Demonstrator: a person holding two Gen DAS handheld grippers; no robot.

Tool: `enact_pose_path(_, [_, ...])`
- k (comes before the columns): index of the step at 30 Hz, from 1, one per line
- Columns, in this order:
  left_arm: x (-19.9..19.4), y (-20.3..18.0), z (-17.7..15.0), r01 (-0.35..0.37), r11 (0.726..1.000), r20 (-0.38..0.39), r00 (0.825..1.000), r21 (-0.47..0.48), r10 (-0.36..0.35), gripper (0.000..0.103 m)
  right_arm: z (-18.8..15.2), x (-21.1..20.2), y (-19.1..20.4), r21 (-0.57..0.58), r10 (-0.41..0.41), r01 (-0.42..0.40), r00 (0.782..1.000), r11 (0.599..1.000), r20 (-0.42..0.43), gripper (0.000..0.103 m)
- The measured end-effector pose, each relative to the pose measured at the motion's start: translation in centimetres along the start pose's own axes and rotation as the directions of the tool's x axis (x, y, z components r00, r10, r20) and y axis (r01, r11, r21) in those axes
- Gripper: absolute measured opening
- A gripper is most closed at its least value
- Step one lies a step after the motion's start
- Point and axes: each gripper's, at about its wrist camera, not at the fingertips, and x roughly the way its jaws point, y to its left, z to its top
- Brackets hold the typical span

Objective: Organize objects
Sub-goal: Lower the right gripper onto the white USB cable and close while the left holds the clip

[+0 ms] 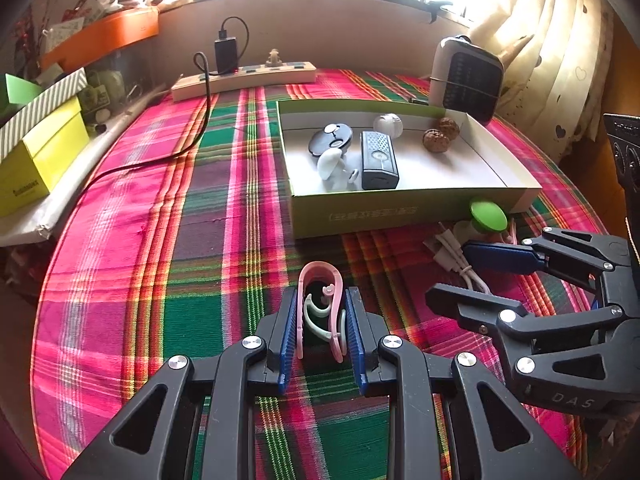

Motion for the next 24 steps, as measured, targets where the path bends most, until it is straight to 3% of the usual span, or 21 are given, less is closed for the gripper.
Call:
enact_pose_path(10, [0.0, 0.4, -0.1, -0.053, 0.999, 0.004, 0.999, 0.012, 0.053, 0.022, 0.3, 0.6, 1.0, -0.043, -0.065, 0.065, 0.998, 0.997, 0.003, 0.046])
enact_pose_path(13, [0.0, 0.3, -0.1, -0.061, 0.998, 0.004, 0.998, 0.019, 0.061, 0.022, 0.3, 0.7, 1.1, -0.053, -0.075, 0.075, 0.997, 0.996, 0.004, 0.033])
enact_pose_path(18, [0.0, 0.2, -0.1, -0.063, 0.998, 0.004, 0.998, 0.021, 0.063, 0.022, 0.3, 0.7, 1.5, -0.074, -0.072, 0.073, 0.997, 0.995, 0.005, 0.022])
enact_pose_path(24, [-0.1, 0.2, -0.1, -0.059, 0.998, 0.004, 0.998, 0.018, 0.059, 0.022, 0.2, 0.7, 1.8, -0.079, -0.075, 0.075, 0.997, 0.994, 0.005, 0.021])
